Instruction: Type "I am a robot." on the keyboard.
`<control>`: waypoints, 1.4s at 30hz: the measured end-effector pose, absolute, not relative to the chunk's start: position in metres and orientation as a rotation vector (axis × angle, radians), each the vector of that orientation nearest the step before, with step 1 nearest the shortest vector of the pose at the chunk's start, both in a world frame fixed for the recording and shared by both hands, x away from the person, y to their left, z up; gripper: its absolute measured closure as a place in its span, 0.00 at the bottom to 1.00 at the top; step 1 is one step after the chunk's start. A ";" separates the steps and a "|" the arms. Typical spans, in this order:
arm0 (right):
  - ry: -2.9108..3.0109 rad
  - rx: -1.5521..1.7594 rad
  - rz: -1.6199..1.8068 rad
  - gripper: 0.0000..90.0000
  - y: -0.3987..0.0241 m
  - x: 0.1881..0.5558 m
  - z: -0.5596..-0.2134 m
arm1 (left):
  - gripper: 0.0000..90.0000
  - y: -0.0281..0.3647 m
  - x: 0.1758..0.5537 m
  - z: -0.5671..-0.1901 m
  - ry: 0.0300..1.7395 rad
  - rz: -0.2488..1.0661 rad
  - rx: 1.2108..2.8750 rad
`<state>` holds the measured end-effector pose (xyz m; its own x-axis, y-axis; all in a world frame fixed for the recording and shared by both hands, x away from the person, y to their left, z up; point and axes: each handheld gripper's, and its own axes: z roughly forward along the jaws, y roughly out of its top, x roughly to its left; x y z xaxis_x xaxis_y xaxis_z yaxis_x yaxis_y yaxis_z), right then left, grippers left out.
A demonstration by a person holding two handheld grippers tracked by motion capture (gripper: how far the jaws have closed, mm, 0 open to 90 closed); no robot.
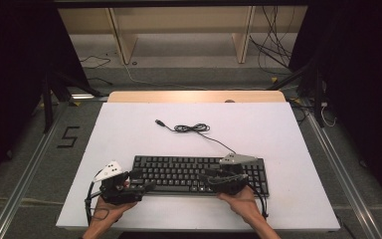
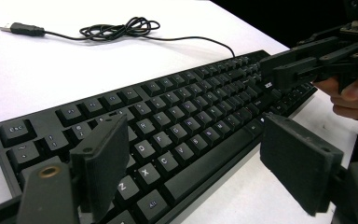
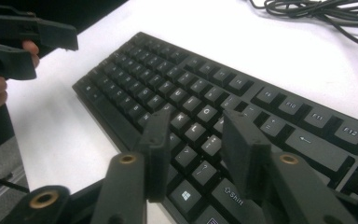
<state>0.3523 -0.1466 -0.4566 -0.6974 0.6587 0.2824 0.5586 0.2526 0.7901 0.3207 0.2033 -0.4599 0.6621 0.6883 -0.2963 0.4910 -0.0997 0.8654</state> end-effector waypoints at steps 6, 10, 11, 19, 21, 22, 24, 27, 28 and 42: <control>2.384 1.166 1.473 0.63 -0.155 0.348 -0.453 | 0.26 0.203 0.321 -0.460 0.955 0.215 1.750; 2.370 1.155 1.491 0.59 -0.162 0.344 -0.451 | 0.26 0.203 0.321 -0.460 0.953 0.212 1.750; 2.367 1.155 1.499 0.58 -0.164 0.343 -0.451 | 0.26 0.203 0.321 -0.460 0.952 0.212 1.750; 2.337 1.135 1.532 0.53 -0.177 0.334 -0.448 | 0.26 0.202 0.321 -0.460 0.951 0.208 1.755; 2.330 1.136 1.538 0.52 -0.180 0.332 -0.448 | 0.26 0.202 0.320 -0.460 0.949 0.209 1.758; 2.325 1.140 1.539 0.52 -0.182 0.331 -0.448 | 0.26 0.202 0.320 -0.460 0.950 0.209 1.759; 2.319 1.144 1.538 0.51 -0.184 0.330 -0.449 | 0.26 0.202 0.320 -0.460 0.949 0.209 1.760; 2.307 1.145 1.541 0.50 -0.189 0.327 -0.449 | 0.26 0.202 0.320 -0.460 0.950 0.208 1.761; 2.301 1.144 1.541 0.50 -0.191 0.325 -0.449 | 0.26 0.202 0.320 -0.460 0.951 0.207 1.761; 2.218 1.163 1.538 0.46 -0.221 0.306 -0.450 | 0.26 0.205 0.315 -0.459 0.952 0.205 1.757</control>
<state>0.3057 -0.2212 -0.4501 -0.6695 0.6963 0.2586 0.4862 0.1476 0.8613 0.3154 0.2048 -0.4590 0.6655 0.6826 -0.3020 0.4980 -0.1046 0.8609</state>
